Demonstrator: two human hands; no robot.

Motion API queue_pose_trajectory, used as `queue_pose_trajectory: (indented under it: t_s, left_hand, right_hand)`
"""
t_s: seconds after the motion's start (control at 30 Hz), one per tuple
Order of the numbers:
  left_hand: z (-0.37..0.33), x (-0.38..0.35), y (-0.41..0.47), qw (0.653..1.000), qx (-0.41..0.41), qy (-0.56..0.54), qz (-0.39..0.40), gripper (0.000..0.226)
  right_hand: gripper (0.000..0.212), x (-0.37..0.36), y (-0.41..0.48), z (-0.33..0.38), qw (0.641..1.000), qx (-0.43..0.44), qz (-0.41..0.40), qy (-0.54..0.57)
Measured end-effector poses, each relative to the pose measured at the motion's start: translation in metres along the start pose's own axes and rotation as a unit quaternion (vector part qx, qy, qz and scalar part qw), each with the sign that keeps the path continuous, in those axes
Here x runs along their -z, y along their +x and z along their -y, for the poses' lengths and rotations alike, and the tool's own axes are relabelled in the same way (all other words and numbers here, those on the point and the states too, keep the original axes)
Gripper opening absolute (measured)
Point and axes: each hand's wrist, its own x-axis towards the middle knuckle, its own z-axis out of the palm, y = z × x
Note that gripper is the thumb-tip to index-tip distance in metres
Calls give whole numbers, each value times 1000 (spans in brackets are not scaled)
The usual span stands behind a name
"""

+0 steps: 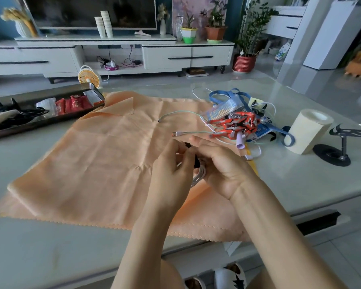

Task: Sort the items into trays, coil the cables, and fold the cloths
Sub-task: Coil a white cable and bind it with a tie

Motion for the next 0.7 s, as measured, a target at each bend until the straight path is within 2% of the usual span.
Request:
queue_pose_trajectory:
  t_s: [0.1,0.27,0.43,0.57,0.6,0.7]
  left_hand:
    - [-1,-1,-2,1000,-14,-5,-2,26]
    - [2,0,-2,1000,7,-10,9,28]
    - [1,-3,-3,1000,-1,16,-3,25]
    - [-1,-3,-5,1000,27,9,-11,25]
    - [-2,-3,-5,999,33,6,-10,25]
    - [-2,-2,-3,998,65,15,-21,26]
  right_hand:
    - [39,2,2,1,1000,-7,18,-4]
    - [11,4,5,7,999,28,17,-23]
    - [21,-2,7,-1,989,107,-32,-101]
    - [40,-2,13,6,976,143,-48,-156]
    - [38,-2,13,7,974,143,-44,-172]
    - [15,-1,12,9,963,170,-28,-206]
